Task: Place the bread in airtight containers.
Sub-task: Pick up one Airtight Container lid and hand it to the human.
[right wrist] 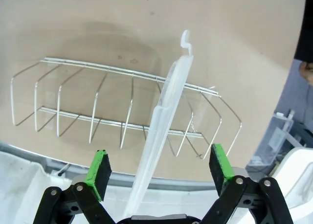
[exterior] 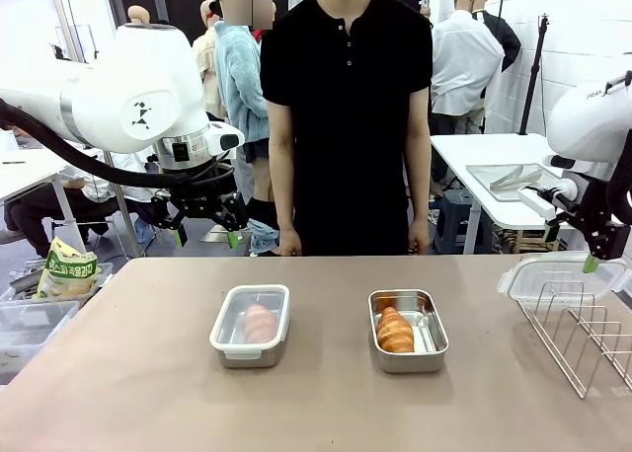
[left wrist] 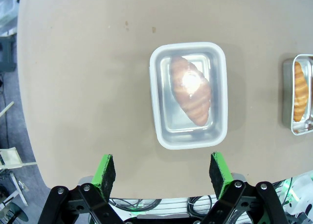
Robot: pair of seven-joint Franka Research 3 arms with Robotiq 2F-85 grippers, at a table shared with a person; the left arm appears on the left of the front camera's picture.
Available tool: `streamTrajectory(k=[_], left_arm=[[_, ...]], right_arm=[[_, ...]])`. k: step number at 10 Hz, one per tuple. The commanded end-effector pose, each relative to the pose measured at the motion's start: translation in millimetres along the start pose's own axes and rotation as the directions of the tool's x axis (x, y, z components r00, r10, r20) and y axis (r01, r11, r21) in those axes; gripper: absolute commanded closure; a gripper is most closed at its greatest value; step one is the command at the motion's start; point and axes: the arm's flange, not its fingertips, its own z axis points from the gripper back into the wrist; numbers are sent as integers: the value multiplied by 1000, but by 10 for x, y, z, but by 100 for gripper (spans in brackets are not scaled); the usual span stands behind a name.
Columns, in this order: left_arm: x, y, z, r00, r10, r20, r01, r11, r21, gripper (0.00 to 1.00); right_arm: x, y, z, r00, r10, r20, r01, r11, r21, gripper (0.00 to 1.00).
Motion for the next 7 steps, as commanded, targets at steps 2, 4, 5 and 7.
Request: streamTrajectory(k=[2,4,5,7], left_arm=[[-11,15,20,1000,1,1,-1,1000,-1,0],[-11,15,20,1000,1,1,-1,1000,-1,0],[-11,15,20,1000,1,1,-1,1000,-1,0],[-11,15,20,1000,1,1,-1,1000,-1,0]], right_arm=[[-62,-14,-198,997,-47,56,47,999,6,0],[-80,-35,-314,994,-57,91,56,998,17,0],[-90,-36,-342,993,-60,100,60,998,10,0],[-127,-29,-394,991,-78,107,79,997,2,0]])
